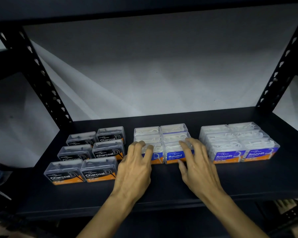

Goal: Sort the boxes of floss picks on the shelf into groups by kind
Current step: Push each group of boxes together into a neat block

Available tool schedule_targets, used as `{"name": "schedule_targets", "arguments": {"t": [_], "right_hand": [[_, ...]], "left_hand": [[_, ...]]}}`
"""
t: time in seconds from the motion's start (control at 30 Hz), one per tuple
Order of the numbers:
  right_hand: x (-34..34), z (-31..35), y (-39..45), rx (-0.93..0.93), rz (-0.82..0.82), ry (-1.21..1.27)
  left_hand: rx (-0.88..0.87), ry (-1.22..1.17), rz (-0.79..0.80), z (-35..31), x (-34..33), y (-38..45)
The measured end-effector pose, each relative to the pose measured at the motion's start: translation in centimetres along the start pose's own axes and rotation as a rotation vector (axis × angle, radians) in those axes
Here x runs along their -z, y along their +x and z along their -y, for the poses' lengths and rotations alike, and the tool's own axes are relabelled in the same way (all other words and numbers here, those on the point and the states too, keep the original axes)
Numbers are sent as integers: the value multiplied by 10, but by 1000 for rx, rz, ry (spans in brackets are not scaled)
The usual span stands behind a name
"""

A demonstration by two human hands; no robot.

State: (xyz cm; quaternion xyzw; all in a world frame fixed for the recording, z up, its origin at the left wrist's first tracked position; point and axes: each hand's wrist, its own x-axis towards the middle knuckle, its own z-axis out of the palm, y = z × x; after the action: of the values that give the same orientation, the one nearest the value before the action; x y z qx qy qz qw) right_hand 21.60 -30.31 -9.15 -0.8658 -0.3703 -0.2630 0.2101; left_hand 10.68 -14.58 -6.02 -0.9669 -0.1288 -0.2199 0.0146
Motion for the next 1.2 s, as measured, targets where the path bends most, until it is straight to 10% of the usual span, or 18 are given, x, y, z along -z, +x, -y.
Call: {"name": "schedule_targets", "arguments": {"t": [0.37,0.7,1.2], "right_hand": [[-1,3,1,-24,40,44],[13,-6,22,-394,238,610],[16,-14,45,-554,465,851]], "left_hand": [[22,-34,7,-1,-1,0],[560,-801,214,8,0,25],[645,-843,380,29,-21,48]]}}
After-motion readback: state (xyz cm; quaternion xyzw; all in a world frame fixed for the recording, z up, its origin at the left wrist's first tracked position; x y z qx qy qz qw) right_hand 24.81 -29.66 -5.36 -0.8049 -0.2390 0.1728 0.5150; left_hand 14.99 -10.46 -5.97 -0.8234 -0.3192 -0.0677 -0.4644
